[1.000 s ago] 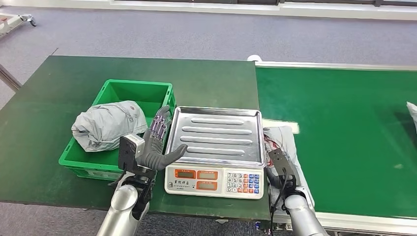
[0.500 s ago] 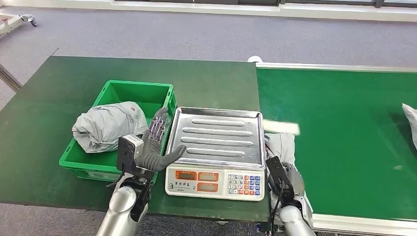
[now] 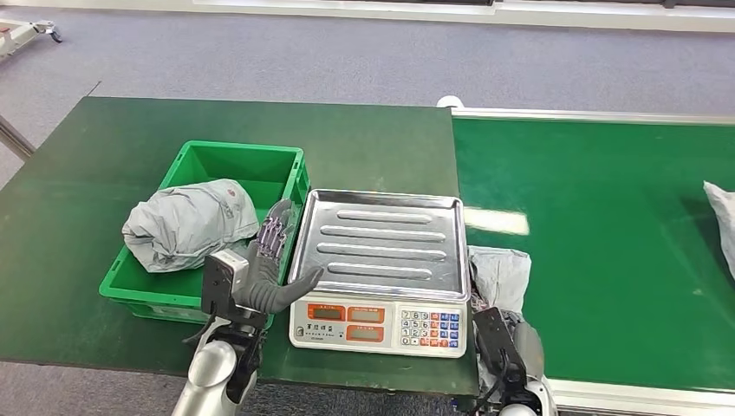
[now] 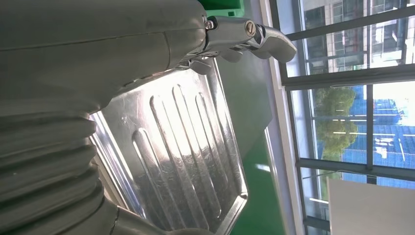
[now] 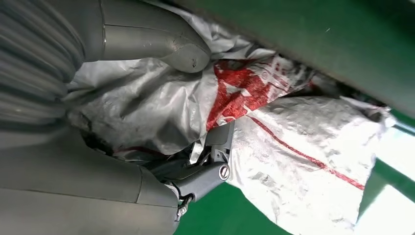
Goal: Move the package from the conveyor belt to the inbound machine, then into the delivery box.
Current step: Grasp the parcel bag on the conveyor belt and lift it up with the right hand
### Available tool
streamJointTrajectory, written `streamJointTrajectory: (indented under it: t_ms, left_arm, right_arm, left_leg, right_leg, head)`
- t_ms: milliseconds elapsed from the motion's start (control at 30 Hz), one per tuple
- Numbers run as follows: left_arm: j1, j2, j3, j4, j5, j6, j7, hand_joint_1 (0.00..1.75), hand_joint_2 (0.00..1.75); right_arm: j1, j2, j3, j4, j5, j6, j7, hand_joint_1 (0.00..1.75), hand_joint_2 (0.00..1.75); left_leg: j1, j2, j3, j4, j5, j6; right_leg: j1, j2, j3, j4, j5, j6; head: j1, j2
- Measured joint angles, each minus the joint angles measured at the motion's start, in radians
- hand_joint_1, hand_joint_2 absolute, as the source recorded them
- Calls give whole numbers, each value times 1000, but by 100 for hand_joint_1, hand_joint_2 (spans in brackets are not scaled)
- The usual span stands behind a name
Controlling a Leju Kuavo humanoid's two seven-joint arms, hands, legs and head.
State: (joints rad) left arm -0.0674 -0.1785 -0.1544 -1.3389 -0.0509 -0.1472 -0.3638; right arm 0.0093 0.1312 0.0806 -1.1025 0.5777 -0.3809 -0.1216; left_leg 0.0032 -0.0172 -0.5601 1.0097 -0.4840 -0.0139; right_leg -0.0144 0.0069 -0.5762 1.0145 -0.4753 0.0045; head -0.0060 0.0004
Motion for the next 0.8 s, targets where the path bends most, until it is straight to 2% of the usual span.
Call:
streamJointTrajectory:
  t_ms: [667, 800]
  left_arm:
    - [1, 0, 1, 0, -1, 0, -1, 0, 175]
    - [1, 0, 1, 0, -2, 0, -3, 0, 175]
  right_arm:
    - [45, 0, 7, -83, -5, -2, -2, 175, 175]
    - [49, 0, 7, -99, -32, -30, -47, 175, 175]
  left_leg:
    - [0, 0, 0, 0, 0, 0]
    - [0, 0, -1, 0, 0, 0]
  right_leg:
    - [0, 0, 0, 0, 0, 0]
    - [0, 0, 0, 0, 0, 0]
  head:
    - [0, 0]
    - [0, 0]
